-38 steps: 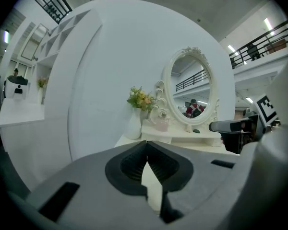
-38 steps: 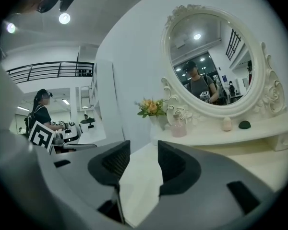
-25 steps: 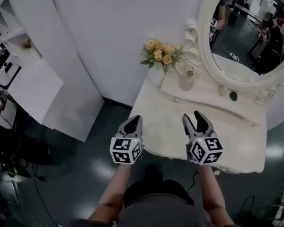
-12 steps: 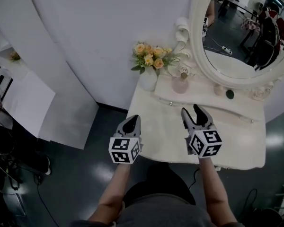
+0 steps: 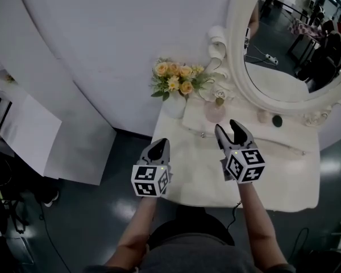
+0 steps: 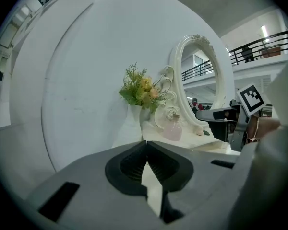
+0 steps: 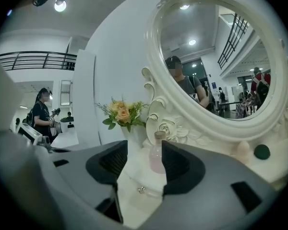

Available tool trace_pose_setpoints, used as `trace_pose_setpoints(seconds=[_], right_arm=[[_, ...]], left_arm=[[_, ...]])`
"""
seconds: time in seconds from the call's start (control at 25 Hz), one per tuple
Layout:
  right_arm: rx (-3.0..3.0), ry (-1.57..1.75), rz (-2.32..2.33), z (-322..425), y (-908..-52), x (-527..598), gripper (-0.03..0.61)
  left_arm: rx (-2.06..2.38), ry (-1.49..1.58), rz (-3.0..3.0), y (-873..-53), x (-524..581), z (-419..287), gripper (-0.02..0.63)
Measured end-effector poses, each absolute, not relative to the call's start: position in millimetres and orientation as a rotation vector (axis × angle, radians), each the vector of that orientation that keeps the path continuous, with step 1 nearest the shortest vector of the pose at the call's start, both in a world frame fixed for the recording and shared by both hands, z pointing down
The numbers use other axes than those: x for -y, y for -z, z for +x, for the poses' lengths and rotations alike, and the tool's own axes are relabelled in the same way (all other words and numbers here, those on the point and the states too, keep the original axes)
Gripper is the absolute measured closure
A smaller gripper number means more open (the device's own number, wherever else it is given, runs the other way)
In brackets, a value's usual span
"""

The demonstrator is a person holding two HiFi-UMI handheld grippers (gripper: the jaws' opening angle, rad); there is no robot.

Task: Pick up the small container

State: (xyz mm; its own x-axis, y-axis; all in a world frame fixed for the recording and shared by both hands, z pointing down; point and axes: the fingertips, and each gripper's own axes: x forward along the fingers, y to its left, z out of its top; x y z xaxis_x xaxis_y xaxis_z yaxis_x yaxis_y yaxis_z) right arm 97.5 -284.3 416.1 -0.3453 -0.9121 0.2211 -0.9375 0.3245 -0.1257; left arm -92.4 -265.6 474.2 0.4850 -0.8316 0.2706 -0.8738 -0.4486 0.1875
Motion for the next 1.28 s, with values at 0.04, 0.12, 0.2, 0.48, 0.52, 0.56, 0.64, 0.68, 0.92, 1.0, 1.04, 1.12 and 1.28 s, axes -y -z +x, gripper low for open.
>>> trace_pose_setpoints(seconds=[0.04, 0.12, 0.2, 0.48, 0.52, 0.56, 0.64, 0.68, 0.92, 1.0, 1.04, 1.12, 1.28], right_arm=[[2.463, -0.354, 1.727, 97.6, -417.9, 290.3, 0.359], [2.454, -0.360, 1.720, 98.8, -422.2, 301.7, 0.356], [2.447, -0.368, 1.713, 100.2, -426.3, 312.4, 0.354], [2.433, -0.390, 1.687, 103.7, -438.7, 343.9, 0.351], [2.432, -0.393, 1.683, 103.7, -439.9, 347.6, 0.351], [2.429, -0.393, 1.680, 103.6, -441.3, 351.3, 0.350], [2.422, -0.390, 1.674, 103.3, -444.7, 358.4, 0.348], [2.417, -0.390, 1.671, 103.1, -446.7, 361.7, 0.345], [2.408, -0.404, 1.661, 101.9, -455.5, 376.9, 0.342], [2.403, -0.396, 1.668, 101.8, -456.7, 380.8, 0.347], [2.397, -0.389, 1.675, 101.9, -457.1, 382.5, 0.350], [2.381, -0.376, 1.693, 102.6, -457.3, 384.9, 0.357], [2.350, -0.347, 1.722, 103.4, -457.8, 386.5, 0.359]], left_arm=[[1.442, -0.203, 2.432, -475.3, 269.9, -91.6, 0.607], [1.439, -0.209, 2.429, -477.3, 277.3, -88.9, 0.607], [1.437, -0.215, 2.426, -479.2, 284.3, -86.2, 0.607], [1.445, -0.228, 2.403, -485.4, 304.6, -81.0, 0.607], [1.448, -0.230, 2.400, -485.7, 306.7, -80.4, 0.607], [1.449, -0.231, 2.396, -486.3, 308.7, -79.8, 0.607], [1.452, -0.233, 2.389, -488.4, 312.6, -78.6, 0.607], [1.453, -0.234, 2.386, -489.6, 314.5, -77.9, 0.607], [1.465, -0.246, 2.360, -496.2, 322.1, -78.0, 0.607], [1.470, -0.250, 2.350, -498.7, 323.4, -78.7, 0.607], [1.472, -0.252, 2.344, -500.3, 323.8, -79.1, 0.607], [1.477, -0.258, 2.332, -503.7, 324.0, -80.4, 0.607], [1.477, -0.274, 2.317, -510.8, 325.5, -80.6, 0.607]])
